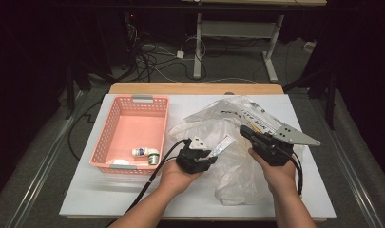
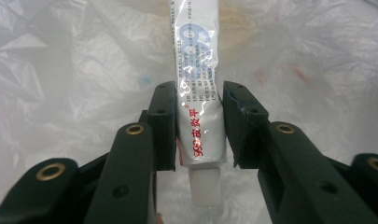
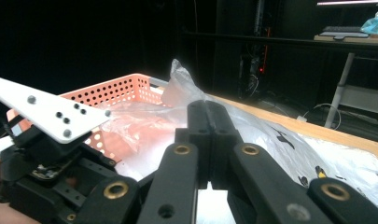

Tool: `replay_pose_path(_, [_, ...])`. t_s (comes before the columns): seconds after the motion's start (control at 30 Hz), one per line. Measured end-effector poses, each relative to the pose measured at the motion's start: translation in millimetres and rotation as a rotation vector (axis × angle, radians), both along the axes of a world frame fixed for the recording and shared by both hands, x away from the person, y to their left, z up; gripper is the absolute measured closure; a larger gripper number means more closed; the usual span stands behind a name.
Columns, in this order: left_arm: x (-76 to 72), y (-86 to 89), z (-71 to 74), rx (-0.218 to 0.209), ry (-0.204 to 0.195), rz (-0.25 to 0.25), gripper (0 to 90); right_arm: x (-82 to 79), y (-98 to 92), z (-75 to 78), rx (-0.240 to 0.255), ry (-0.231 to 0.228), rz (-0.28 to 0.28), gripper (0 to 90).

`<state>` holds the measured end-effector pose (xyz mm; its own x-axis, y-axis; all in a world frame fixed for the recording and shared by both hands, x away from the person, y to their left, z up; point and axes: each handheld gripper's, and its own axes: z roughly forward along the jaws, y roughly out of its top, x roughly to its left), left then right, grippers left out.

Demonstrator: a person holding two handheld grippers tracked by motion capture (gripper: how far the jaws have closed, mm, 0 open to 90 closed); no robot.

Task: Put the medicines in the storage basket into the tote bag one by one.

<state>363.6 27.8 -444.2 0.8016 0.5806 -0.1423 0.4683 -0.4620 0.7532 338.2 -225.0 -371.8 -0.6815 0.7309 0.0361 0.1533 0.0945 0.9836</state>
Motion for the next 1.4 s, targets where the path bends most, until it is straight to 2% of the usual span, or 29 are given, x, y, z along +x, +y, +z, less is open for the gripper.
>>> replay_pose_path(0.13, [8.4, -8.5, 0.5, 0.010, -0.008, -0.002, 65.3, 0.6, -1.4, -0.1, -0.004, -0.003, -0.002, 90.0])
replay_pose_path(0.4, [25.9, -27.2, -1.9, 0.036, -0.026, 0.023, 65.3, 0.8, -4.7, 0.9, 0.002, -0.006, -0.007, 90.0])
replay_pose_path(0.53, [36.0, -37.5, -5.6, 0.038, -0.020, 0.036, 65.2, 1.6, -4.9, 0.6, 0.008, -0.005, -0.010, 90.0])
replay_pose_path(0.7, [44.7, -48.1, -13.2, 0.066, -0.022, 0.043, 65.2, 2.7, -6.4, -0.7, 0.007, 0.000, -0.013, 90.0])
replay_pose_path(0.73, [46.1, -49.3, -15.9, 0.067, -0.010, 0.038, 65.2, 3.0, -6.8, -1.2, 0.009, 0.002, -0.015, 90.0])
replay_pose_path(0.83, [48.9, -51.8, -23.4, 0.078, 0.002, 0.048, 65.2, 4.1, -7.3, -3.0, 0.006, 0.004, -0.019, 90.0])
replay_pose_path(0.93, [51.1, -51.5, -27.3, 0.118, 0.000, 0.050, 65.2, 4.2, -6.9, -4.0, 0.004, 0.013, -0.020, 90.0])
replay_pose_path(1.0, [52.4, -52.9, -29.9, 0.098, 0.009, 0.048, 65.3, 4.4, -6.4, -4.3, 0.002, 0.011, -0.017, 90.0])
replay_pose_path(1.03, [51.9, -53.2, -29.7, 0.102, -0.003, 0.074, 65.3, 4.2, -6.1, -4.2, 0.001, 0.013, -0.016, 90.0])
replay_pose_path(1.2, [53.6, -52.7, -30.9, 0.098, 0.013, 0.047, 65.1, 4.0, -6.1, -4.2, 0.001, 0.014, -0.016, 90.0])
replay_pose_path(1.27, [52.4, -52.1, -30.0, 0.112, 0.002, 0.055, 64.5, 4.4, -6.1, -4.6, 0.002, 0.012, -0.014, 90.0])
replay_pose_path(1.4, [50.0, -52.8, -29.7, 0.096, 0.007, 0.020, 55.5, 4.0, -5.5, -4.8, 0.005, 0.016, -0.018, 90.0])
